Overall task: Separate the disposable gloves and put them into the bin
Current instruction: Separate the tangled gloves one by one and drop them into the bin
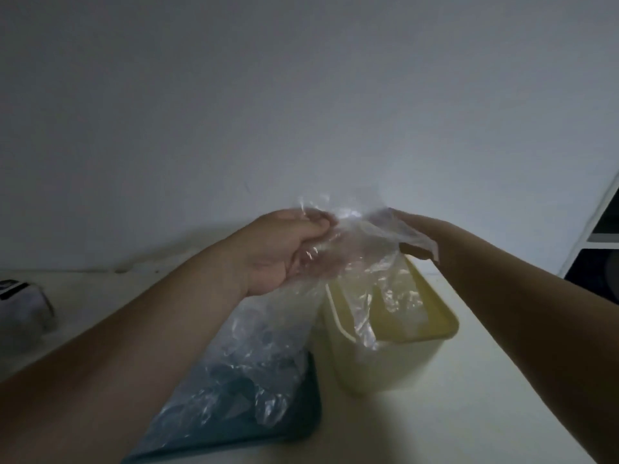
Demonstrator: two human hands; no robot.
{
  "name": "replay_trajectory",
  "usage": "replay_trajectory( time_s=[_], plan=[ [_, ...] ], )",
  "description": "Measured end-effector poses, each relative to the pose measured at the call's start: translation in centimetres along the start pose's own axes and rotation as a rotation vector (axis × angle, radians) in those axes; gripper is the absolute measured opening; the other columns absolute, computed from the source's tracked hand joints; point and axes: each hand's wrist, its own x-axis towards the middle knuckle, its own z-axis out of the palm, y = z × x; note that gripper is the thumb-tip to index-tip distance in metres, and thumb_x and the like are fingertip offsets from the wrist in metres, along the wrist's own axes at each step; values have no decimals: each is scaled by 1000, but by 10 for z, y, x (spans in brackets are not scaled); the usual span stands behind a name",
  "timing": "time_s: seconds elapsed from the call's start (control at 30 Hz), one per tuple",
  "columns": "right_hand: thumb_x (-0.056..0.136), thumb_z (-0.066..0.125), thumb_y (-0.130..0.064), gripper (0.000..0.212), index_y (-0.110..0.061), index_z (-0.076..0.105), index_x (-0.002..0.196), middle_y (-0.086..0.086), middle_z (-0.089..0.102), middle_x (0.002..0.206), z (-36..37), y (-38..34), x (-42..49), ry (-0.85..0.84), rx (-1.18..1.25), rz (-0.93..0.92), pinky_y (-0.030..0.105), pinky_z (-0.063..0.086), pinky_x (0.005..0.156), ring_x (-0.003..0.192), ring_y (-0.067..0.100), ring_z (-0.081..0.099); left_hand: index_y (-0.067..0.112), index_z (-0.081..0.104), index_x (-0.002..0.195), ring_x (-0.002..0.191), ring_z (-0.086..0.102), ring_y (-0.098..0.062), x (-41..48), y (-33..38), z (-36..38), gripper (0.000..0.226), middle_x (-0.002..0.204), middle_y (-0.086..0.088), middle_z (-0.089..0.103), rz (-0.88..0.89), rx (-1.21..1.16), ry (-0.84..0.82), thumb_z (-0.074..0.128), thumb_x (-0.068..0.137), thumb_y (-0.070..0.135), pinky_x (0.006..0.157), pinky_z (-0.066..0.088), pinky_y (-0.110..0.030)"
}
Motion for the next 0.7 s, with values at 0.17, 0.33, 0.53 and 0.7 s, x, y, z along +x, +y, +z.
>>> replay_trajectory(
  time_s=[0.17,0.33,0.53,0.7],
  plan=[
    [91,75,-7,20,-11,72,111,16,77,104,-24,21,-5,278,201,-34,39,64,84,90,31,78,2,68,86,57,70,-21,52,-29,17,21,79,-15,68,-89,203,190,57,99,-10,56,60,-32],
    [97,66,-11,16,-11,75,110,8,76,101,-21,19,-27,268,96,-121,31,65,79,93,23,75,-2,67,88,67,63,-30,73,-30,46,15,78,-17,61,-154,398,321,59,91,-15,66,59,-36],
    [94,71,-49,57,-21,61,142,1,61,142,1,-14,-58,-188,-436,9,39,61,94,110,27,72,0,57,135,121,60,-34,72,-31,48,48,135,-14,61,-72,334,413,76,92,14,104,50,-43],
    [94,64,-59,74,-39,35,158,7,52,148,58,-20,-56,-384,-580,59,41,64,83,114,31,67,7,56,140,126,55,-30,44,-21,20,46,138,-9,56,30,408,485,69,96,14,90,40,-35]
  ],
)
